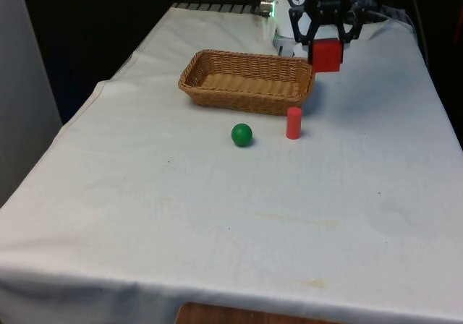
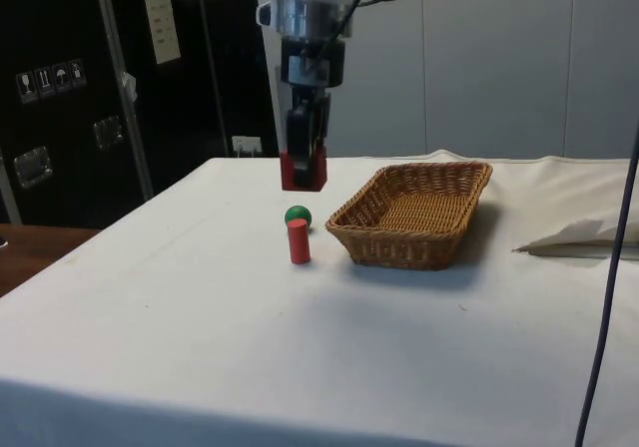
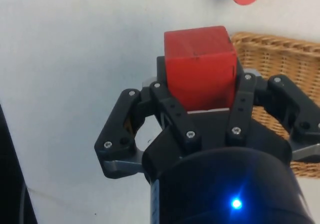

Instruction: Pick up the object to the left of the cylinder and place it into the basket.

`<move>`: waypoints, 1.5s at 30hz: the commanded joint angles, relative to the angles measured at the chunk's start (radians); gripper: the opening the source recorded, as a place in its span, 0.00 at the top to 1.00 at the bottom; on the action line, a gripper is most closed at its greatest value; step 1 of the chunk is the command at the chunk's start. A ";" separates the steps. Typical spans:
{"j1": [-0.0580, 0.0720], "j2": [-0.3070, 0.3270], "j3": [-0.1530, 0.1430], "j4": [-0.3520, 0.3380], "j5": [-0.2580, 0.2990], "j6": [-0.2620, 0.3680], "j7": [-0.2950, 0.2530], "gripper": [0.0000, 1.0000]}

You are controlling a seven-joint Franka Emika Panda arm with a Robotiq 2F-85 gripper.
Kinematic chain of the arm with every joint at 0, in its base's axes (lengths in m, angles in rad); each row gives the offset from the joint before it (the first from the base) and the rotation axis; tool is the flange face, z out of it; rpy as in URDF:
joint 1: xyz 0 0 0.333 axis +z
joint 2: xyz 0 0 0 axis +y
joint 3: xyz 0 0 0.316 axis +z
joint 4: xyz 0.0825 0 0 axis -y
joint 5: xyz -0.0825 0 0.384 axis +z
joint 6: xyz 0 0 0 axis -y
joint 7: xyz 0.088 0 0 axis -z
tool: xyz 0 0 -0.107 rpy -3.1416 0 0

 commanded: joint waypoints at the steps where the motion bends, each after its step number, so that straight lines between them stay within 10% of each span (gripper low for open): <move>1: -0.004 -0.012 -0.007 -0.011 -0.012 -0.004 -0.002 1.00; 45: -0.014 -0.022 -0.082 -0.064 -0.143 -0.127 -0.099 1.00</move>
